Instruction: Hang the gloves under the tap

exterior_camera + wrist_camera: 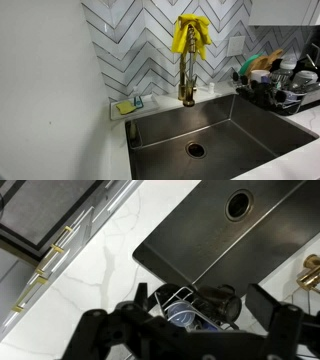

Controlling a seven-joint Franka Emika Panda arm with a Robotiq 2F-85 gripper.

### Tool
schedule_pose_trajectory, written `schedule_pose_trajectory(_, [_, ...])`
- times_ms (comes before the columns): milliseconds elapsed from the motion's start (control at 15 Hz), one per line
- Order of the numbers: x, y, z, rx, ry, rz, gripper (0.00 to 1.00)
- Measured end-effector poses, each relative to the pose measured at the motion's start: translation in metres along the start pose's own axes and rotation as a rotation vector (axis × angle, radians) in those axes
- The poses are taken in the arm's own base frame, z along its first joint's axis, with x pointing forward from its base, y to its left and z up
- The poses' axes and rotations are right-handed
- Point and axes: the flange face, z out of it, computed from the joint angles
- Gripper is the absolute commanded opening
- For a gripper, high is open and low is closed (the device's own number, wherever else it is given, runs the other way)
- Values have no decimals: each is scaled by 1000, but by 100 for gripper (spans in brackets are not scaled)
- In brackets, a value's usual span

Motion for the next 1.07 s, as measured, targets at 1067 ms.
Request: schedule_pose_trajectory(1067, [-10,-216,-49,-50,175,-549,100])
